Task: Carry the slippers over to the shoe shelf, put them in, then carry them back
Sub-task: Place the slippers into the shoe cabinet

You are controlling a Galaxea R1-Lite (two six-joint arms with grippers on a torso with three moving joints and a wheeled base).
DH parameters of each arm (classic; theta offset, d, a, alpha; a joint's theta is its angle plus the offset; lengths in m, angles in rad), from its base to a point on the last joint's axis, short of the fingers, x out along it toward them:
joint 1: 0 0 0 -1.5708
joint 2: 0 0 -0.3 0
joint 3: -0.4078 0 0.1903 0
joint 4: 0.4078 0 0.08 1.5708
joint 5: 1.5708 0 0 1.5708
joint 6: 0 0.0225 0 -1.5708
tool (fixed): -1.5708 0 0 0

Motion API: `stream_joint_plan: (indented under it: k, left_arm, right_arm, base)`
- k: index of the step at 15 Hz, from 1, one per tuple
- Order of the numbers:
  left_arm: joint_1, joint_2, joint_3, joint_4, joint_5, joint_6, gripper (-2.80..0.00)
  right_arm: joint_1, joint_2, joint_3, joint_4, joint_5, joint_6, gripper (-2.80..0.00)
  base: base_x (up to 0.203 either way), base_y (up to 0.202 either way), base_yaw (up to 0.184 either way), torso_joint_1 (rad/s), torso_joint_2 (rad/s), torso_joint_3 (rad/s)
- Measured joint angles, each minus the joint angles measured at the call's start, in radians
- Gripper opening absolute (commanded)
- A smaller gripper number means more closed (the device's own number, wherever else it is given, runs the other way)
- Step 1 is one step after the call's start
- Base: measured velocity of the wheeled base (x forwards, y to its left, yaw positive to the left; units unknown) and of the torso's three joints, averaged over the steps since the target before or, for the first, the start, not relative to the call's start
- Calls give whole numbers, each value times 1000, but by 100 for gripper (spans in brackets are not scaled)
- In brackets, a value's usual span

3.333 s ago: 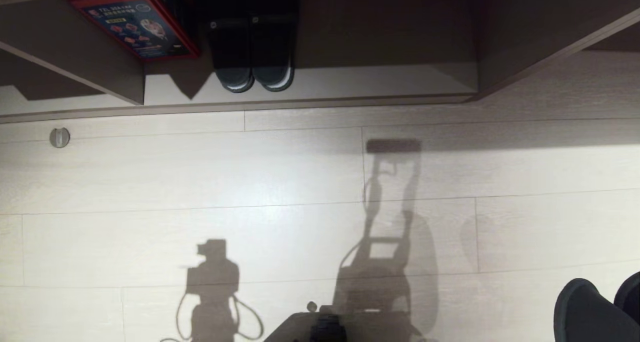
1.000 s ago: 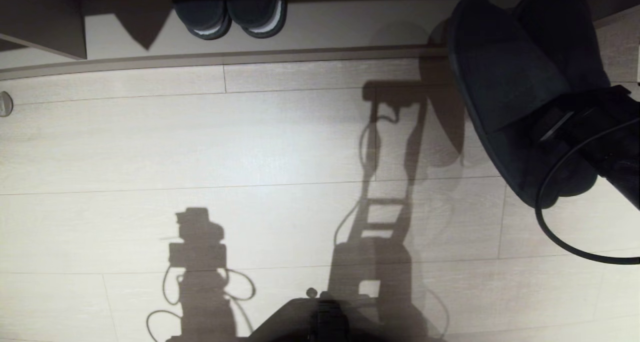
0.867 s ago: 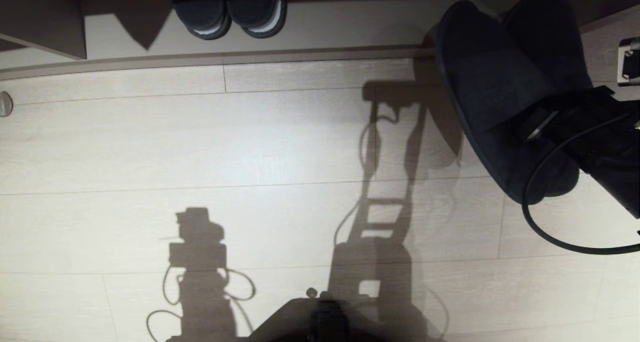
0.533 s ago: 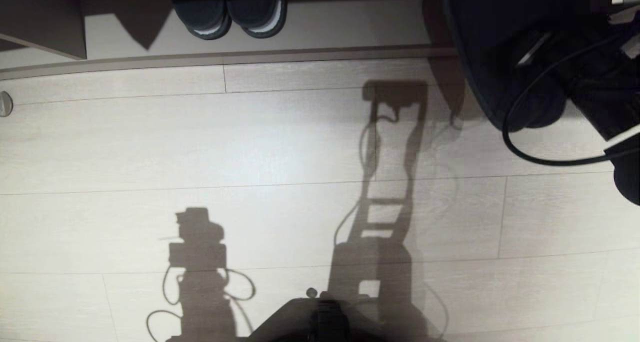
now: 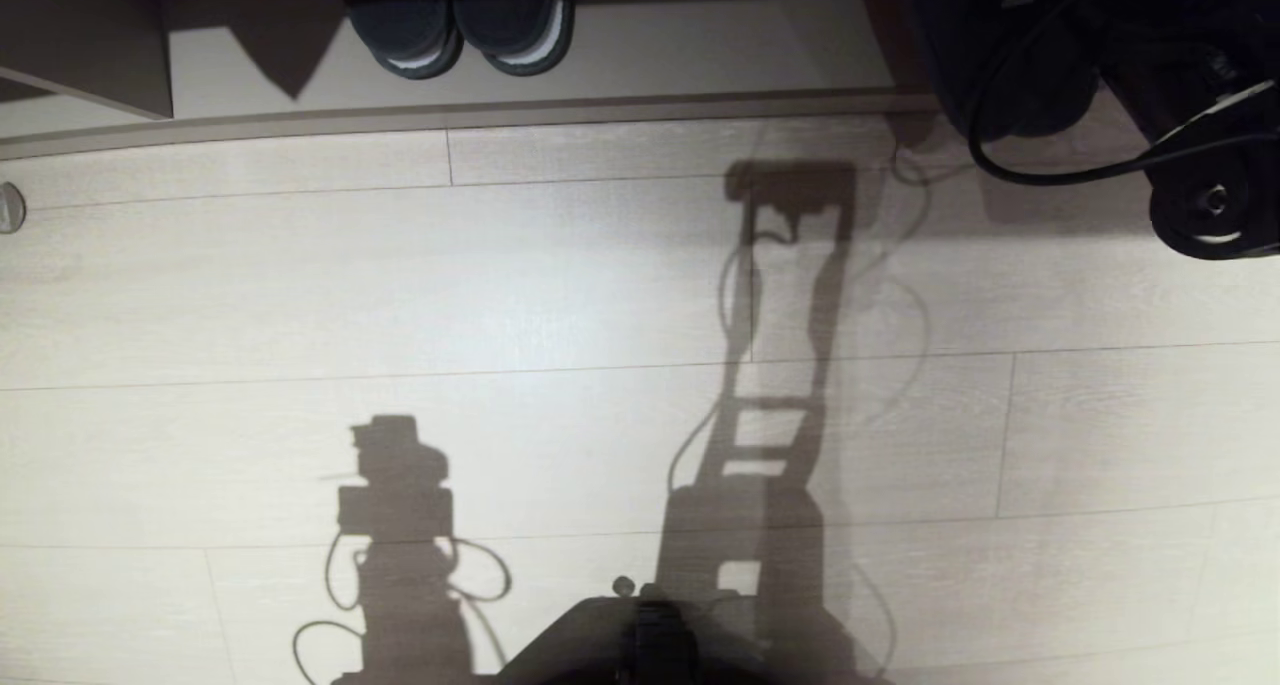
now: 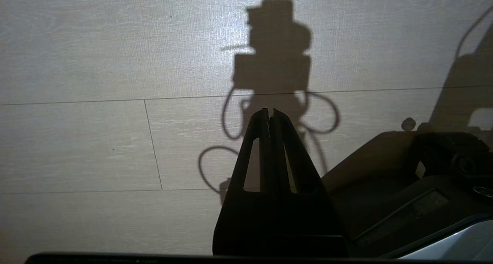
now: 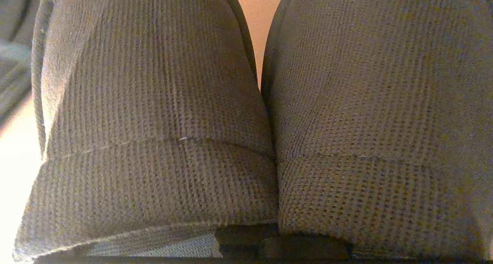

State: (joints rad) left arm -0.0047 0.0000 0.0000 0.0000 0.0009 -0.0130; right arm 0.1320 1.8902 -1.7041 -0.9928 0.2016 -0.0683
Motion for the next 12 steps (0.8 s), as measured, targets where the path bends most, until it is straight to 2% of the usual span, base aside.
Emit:
stream_joint_plan:
  k: [4, 7, 12]
  left_arm:
    - [0, 0, 0, 0, 0, 0, -280]
    - [0, 0, 0, 0, 0, 0, -280]
    - [0, 0, 0, 0, 0, 0, -280]
  right_arm:
    - [-20, 122, -200, 26, 11, 58, -280]
    - [-27, 182, -228, -29, 12, 91, -280]
    - [-30, 195, -232, -28, 15, 93, -280]
  base:
    - [0, 0, 0, 0, 0, 0]
    - [0, 0, 0, 0, 0, 0]
    - [17, 0, -1, 0, 1, 0]
